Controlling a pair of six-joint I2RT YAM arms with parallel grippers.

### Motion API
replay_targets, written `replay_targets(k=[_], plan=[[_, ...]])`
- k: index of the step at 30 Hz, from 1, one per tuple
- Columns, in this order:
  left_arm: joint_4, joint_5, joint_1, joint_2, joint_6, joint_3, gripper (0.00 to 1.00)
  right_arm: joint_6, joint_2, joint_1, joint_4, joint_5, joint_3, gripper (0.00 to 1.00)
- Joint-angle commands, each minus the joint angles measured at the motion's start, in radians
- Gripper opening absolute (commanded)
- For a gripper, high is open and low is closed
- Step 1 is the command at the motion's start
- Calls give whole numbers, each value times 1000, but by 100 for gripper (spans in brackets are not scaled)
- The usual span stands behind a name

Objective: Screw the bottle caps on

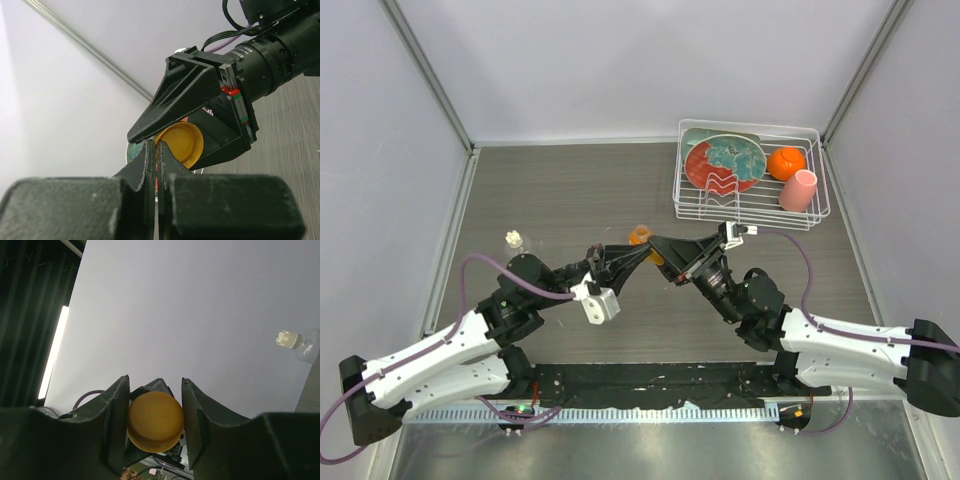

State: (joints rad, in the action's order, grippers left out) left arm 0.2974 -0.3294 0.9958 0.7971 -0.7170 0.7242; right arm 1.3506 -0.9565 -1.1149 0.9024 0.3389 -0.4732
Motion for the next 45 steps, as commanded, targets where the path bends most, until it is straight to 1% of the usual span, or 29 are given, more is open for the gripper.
replay_targets(k=[1, 3, 11, 14, 16, 17, 19, 20, 21, 22, 23, 25, 26, 27, 28, 29, 30, 31, 32, 33, 34, 35, 36, 37, 38, 39, 41, 45], plan=[[35, 9, 3, -16, -24, -25, 0, -28, 45, 1, 63, -6, -28, 40], [45, 7, 3, -19, -32, -38, 0, -28, 50, 1, 64, -5, -25, 38], [82, -14, 3, -21, -62, -65, 0, -39, 61, 1, 55, 0, -28, 38], [82, -4, 3, -21, -47, -63, 0, -60, 74, 1, 32, 5, -31, 32], [82, 21, 3, -21, -26, -59, 4, -80, 87, 1, -11, 6, -44, 30], [82, 27, 3, -21, -24, -55, 12, -94, 102, 3, -34, 9, -50, 29], [82, 44, 4, -19, -41, -52, 15, -131, 119, 3, -123, 14, -76, 29], [83, 52, 3, -24, -54, -49, 18, -146, 130, 1, -155, 18, -84, 29], [86, 62, 3, -29, -64, -46, 23, -169, 149, 1, -192, 25, -93, 29], [86, 103, 3, -33, -62, -42, 30, -179, 160, 0, -251, 31, -106, 29], [85, 131, 3, -39, -47, -23, 42, -189, 170, 0, -275, 41, -110, 29], [5, 188, 3, -62, -3, 16, 45, -224, 205, 0, -354, 60, -120, 29], [-38, 240, 4, -70, 20, 67, 50, -241, 219, 1, -388, 74, -125, 29], [-125, 269, 3, -84, 59, 89, 55, -260, 235, 1, -426, 98, -134, 28], [-168, 292, 1, -90, 86, 109, 61, -304, 261, 0, -516, 118, -162, 28], [-208, 321, 1, -91, 155, 133, 74, -329, 275, 1, -558, 135, -176, 28], [-283, 352, 3, -85, 194, 142, 83, -358, 286, 1, -598, 167, -191, 28], [-320, 368, 0, -72, 239, 150, 95, -379, 304, 0, -678, 181, -224, 28], [-348, 391, -14, -58, 363, 152, 100, -430, 311, 0, -707, 196, -238, 28], [-403, 391, -32, -35, 416, 147, 100, -451, 314, 1, -732, 209, -252, 28], [-414, 360, -58, 2, 471, 136, 100, -465, 320, 1, -790, 233, -283, 28], [-408, 336, -124, 20, 561, 100, 100, -503, 326, 0, -809, 242, -295, 28], [-359, 247, -161, 39, 605, 77, 100, -518, 329, 1, -824, 247, -306, 28], [-330, 216, -199, 59, 640, 58, 100, -527, 335, 0, -859, 258, -324, 28], [-304, 199, -263, 127, 677, 46, 100, -536, 347, 1, -870, 261, -331, 28], [-302, 155, -291, 166, 744, 55, 100, -551, 357, 1, -876, 262, -332, 28], [-278, 126, -338, 288, 775, 92, 100, -562, 377, 1, -879, 275, -326, 28], [-153, 102, -342, 411, 791, 92, 100, -594, 423, 1, -876, 287, -312, 28]])
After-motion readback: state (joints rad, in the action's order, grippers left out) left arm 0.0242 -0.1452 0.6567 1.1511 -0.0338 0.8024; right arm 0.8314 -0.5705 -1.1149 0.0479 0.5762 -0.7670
